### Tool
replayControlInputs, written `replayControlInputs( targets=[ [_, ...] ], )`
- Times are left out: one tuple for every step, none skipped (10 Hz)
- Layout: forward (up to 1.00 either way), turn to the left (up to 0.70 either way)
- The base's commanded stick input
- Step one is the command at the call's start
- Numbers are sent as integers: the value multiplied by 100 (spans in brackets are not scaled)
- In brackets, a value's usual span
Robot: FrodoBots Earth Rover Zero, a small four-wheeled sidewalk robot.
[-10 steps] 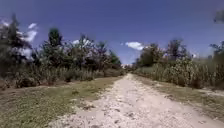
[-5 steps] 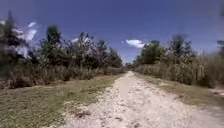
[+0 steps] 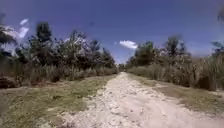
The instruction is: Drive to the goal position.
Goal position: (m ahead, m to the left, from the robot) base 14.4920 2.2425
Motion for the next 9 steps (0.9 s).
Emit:
replayControlInputs(
  targets=[
    [70, 0],
    [70, 0],
    [70, 0],
    [70, 0],
    [70, 0],
    [70, 0],
    [70, 0],
    [70, 0],
    [70, 0]
  ],
)
